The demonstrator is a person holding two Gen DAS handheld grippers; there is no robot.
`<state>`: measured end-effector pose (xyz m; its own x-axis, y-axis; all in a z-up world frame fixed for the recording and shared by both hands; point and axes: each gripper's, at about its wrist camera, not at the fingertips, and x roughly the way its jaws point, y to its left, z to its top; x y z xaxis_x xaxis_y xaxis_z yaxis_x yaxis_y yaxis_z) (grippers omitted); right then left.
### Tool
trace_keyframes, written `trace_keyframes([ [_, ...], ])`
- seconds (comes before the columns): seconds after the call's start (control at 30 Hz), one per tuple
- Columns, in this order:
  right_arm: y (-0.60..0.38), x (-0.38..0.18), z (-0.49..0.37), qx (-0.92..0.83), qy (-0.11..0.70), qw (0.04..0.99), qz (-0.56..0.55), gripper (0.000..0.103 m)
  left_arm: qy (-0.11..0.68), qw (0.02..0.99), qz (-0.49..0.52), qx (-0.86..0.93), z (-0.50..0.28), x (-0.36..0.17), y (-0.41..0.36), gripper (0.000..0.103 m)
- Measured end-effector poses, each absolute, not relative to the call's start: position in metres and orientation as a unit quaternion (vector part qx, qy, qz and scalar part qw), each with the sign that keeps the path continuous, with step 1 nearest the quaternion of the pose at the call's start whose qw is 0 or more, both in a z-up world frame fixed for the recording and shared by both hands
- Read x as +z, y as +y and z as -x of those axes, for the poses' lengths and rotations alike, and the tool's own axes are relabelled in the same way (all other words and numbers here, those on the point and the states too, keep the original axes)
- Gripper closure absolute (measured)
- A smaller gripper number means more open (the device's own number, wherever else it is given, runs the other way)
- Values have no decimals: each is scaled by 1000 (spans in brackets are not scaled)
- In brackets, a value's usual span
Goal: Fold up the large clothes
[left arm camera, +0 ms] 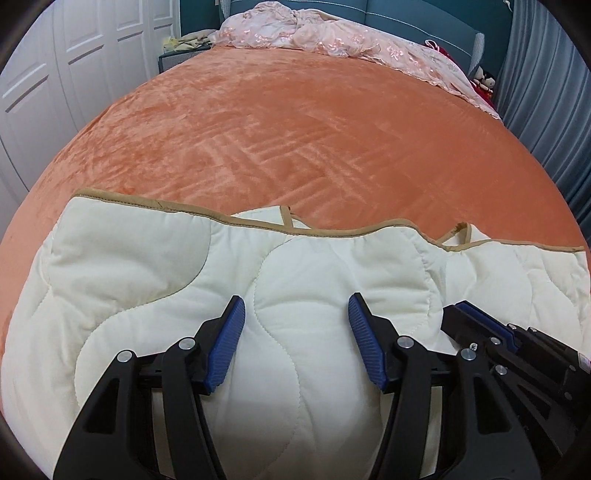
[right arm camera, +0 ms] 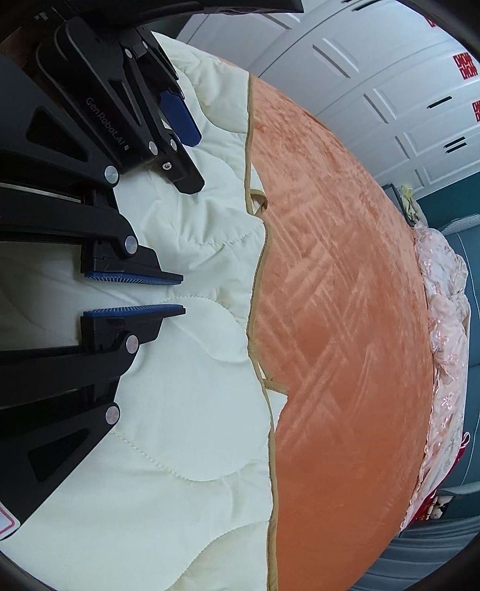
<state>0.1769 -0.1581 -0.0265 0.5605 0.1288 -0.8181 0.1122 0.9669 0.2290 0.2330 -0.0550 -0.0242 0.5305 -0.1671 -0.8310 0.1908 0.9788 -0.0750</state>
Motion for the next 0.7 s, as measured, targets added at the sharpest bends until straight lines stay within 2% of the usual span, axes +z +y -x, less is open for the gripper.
trace_keyframes([
  [0.7,-169,-59,-199,-4,456,876,-159,100,452,887,-25,-90,-242,-52,-65,41],
])
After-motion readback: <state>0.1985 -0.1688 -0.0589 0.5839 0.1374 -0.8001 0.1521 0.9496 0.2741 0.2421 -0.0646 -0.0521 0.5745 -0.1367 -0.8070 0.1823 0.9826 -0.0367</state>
